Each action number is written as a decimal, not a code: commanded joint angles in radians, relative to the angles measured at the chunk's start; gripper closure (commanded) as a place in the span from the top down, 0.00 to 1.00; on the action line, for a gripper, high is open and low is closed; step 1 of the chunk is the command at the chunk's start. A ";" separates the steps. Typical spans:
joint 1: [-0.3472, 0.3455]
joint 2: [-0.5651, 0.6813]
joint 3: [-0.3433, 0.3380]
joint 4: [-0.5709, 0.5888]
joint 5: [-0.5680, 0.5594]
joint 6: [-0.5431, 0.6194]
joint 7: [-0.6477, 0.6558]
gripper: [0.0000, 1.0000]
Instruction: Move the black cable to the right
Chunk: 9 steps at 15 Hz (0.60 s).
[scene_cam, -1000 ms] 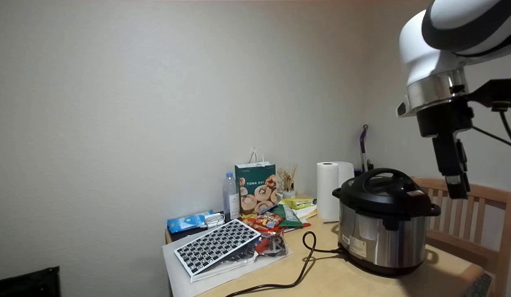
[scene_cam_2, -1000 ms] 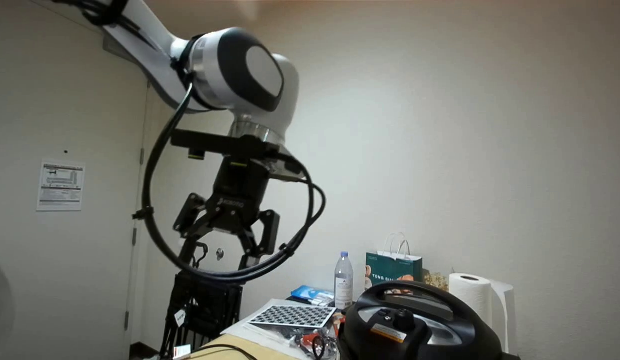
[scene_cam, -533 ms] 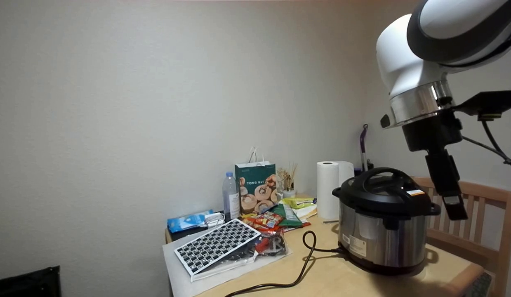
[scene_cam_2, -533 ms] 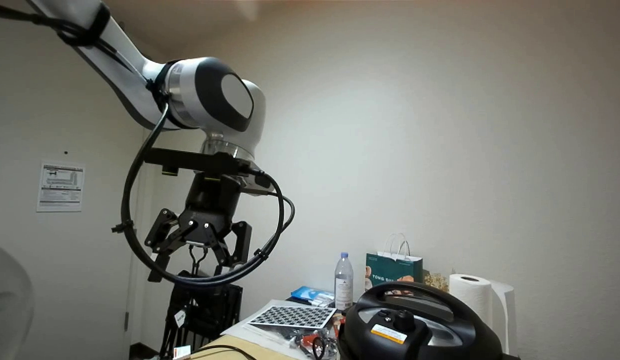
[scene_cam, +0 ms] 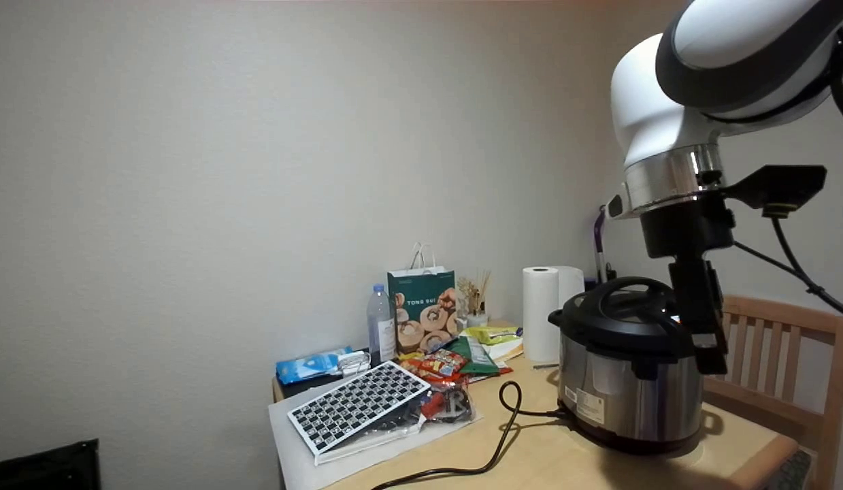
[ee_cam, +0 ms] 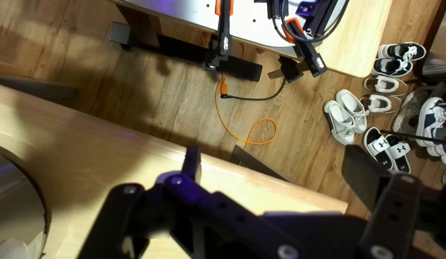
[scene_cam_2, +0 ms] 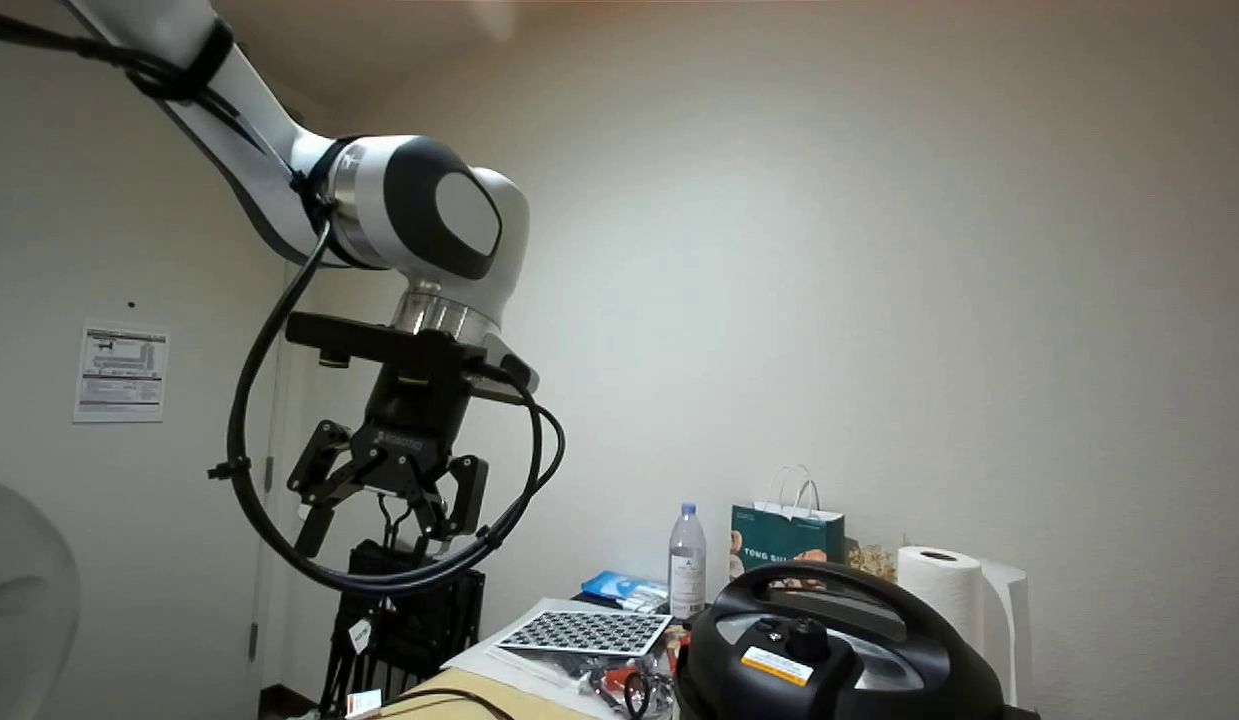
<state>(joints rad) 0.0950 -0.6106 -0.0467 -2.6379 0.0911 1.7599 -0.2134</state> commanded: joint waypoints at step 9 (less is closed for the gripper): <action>0.144 0.206 0.145 0.045 0.071 0.168 -0.003 1.00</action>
<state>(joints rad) 0.2498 -0.4039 0.0880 -2.5944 0.1579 1.9308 -0.2135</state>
